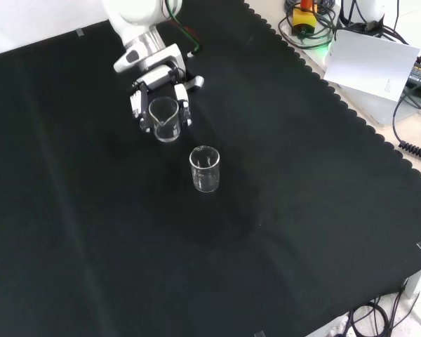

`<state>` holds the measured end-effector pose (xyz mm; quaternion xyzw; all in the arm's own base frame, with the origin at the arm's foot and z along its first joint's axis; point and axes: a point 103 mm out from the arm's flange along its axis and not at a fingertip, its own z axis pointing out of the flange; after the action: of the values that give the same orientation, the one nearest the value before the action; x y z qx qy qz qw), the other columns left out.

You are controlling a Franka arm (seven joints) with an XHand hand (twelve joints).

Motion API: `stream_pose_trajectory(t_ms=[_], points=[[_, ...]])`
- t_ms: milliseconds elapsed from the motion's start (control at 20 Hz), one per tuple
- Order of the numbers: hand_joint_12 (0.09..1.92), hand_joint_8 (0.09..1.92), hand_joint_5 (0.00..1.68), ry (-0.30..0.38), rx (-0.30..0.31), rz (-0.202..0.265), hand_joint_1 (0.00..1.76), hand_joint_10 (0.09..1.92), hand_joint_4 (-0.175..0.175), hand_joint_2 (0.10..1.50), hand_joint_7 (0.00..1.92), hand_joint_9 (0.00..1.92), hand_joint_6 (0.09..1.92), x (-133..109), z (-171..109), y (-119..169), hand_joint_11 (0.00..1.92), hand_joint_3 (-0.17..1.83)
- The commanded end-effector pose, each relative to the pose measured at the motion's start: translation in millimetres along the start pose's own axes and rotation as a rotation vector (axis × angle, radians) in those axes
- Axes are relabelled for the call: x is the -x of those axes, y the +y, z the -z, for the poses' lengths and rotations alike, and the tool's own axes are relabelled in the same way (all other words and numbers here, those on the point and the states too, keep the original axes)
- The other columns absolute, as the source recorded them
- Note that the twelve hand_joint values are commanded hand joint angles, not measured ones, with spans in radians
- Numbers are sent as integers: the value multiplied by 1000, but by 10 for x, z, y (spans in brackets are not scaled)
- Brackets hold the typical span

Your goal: Pick up the beaker on the right.

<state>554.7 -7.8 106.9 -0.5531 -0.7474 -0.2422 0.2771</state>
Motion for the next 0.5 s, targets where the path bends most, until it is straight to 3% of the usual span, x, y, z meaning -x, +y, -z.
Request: stream_pose_trajectory(t_ms=[50, 500], points=[[788, 355, 1344, -77, -65, 0, 1421, 162, -175, 917, 1396, 1455, 361, -105, 211, -170, 1202, 46], [787, 344, 1348, -131, -138, 16, 1421, 183, -175, 917, 1390, 1462, 355, -359, 285, -274, 1215, 44]])
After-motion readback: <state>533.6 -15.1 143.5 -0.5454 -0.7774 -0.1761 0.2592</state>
